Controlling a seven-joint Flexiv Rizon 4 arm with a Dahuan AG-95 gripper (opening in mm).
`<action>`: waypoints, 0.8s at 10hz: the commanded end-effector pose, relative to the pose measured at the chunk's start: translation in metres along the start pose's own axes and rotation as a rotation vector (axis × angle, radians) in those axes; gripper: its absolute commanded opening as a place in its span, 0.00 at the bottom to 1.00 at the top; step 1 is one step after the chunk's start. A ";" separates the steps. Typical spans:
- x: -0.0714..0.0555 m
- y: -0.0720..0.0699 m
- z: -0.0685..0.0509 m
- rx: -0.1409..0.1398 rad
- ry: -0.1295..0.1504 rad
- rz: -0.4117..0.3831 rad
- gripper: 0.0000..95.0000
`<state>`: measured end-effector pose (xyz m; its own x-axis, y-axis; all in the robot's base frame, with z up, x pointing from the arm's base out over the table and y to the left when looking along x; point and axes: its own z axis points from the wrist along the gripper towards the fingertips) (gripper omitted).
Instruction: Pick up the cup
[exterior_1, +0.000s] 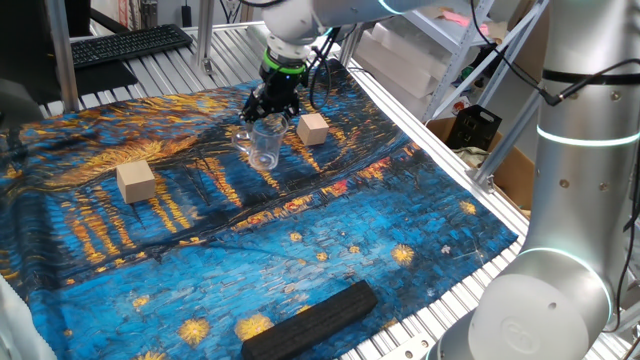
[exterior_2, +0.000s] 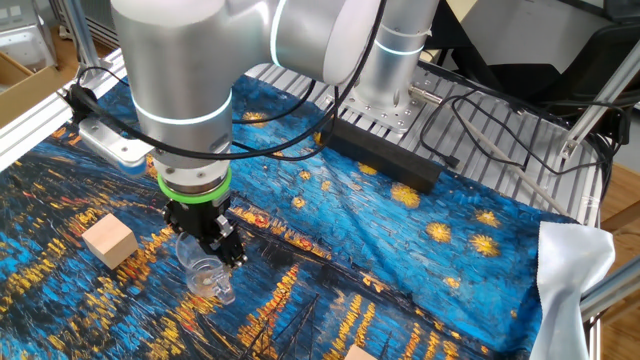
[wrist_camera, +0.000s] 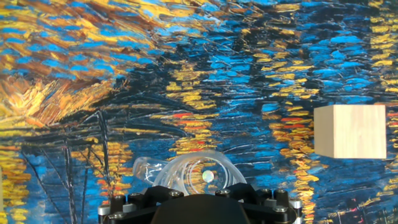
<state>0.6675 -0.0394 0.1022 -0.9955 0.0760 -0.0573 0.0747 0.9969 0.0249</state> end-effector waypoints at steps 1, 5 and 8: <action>0.005 0.001 -0.007 -0.011 0.032 0.002 0.00; 0.031 0.016 -0.036 -0.035 0.072 0.040 0.00; 0.048 0.035 -0.060 -0.027 0.072 0.056 0.00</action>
<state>0.6129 0.0012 0.1630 -0.9911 0.1331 0.0101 0.1334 0.9898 0.0506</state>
